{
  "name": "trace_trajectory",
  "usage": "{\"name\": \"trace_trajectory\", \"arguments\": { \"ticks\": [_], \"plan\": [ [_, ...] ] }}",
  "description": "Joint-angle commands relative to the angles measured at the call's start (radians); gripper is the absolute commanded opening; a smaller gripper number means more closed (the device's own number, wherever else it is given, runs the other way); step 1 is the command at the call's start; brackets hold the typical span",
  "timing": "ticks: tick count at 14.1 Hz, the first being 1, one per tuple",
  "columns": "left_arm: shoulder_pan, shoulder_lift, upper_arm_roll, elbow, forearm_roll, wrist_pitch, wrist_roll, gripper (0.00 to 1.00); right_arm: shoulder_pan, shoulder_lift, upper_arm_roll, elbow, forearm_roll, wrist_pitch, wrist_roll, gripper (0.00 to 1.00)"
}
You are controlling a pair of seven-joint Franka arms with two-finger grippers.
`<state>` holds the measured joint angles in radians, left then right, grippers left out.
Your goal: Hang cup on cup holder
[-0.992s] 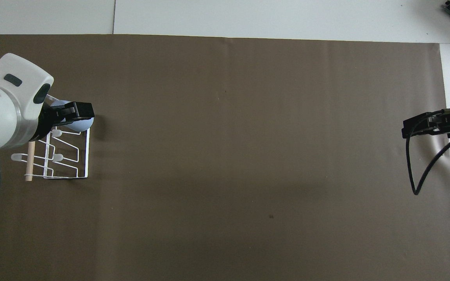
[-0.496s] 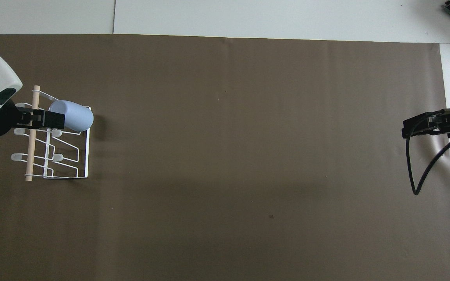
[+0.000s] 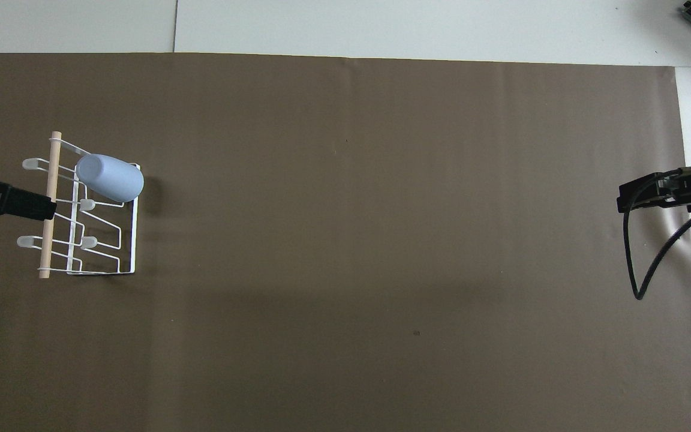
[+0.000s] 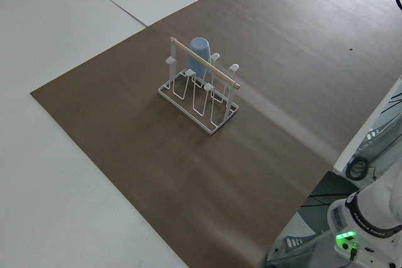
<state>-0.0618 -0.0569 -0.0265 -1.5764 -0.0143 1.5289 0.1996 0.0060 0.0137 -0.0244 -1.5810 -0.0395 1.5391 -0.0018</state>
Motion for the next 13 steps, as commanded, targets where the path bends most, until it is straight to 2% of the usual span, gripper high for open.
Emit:
{"name": "trace_trajectory", "arguments": {
  "ticks": [1, 9, 13],
  "plan": [
    [0.005, 0.008, 0.022, 0.029, -0.019, -0.036, 0.053, 1.00, -0.011, -0.021, 0.008, -0.024, -0.008, -0.002, -0.013, 1.00],
    [-0.004, 0.008, 0.039, 0.035, -0.036, -0.038, 0.038, 1.00, -0.011, -0.021, 0.008, -0.024, -0.008, -0.002, -0.013, 1.00],
    [-0.012, 0.000, 0.042, 0.024, -0.029, -0.013, -0.103, 1.00, -0.011, -0.021, 0.008, -0.024, -0.008, -0.002, -0.013, 1.00]
  ]
}}
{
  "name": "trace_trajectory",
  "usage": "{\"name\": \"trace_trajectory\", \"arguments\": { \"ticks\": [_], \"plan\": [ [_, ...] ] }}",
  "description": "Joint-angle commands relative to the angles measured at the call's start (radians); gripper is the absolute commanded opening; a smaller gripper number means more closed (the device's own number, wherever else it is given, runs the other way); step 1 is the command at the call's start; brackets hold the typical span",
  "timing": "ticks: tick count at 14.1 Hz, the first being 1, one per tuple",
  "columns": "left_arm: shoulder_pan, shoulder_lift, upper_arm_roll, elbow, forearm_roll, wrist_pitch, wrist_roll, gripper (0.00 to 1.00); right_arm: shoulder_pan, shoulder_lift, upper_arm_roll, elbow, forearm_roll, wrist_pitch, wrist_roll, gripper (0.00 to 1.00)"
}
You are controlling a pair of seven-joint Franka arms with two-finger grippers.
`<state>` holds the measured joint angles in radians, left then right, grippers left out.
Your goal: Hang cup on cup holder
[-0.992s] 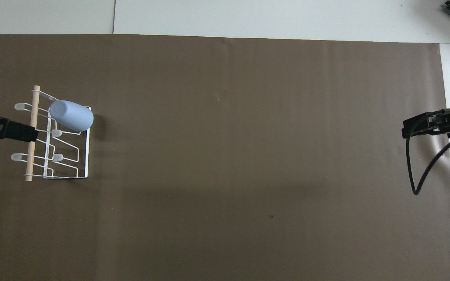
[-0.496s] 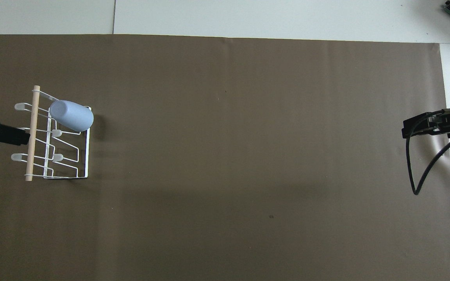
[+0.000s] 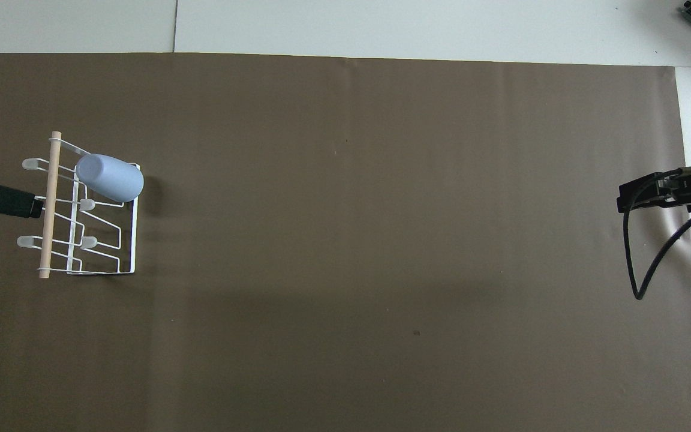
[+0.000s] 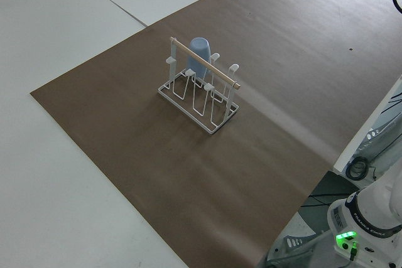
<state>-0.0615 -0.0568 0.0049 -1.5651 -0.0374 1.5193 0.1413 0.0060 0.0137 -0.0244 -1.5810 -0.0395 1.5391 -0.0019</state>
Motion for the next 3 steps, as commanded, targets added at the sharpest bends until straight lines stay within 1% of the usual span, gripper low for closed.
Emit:
{"name": "trace_trajectory", "arguments": {
  "ticks": [1, 3],
  "plan": [
    [-0.012, 0.000, 0.010, 0.013, -0.006, -0.008, -0.045, 1.00, -0.011, -0.021, 0.009, -0.024, -0.008, -0.002, -0.013, 1.00],
    [-0.011, -0.001, 0.010, 0.013, -0.002, -0.008, -0.045, 1.00, -0.011, -0.021, 0.008, -0.022, -0.008, -0.002, -0.013, 1.00]
  ]
}}
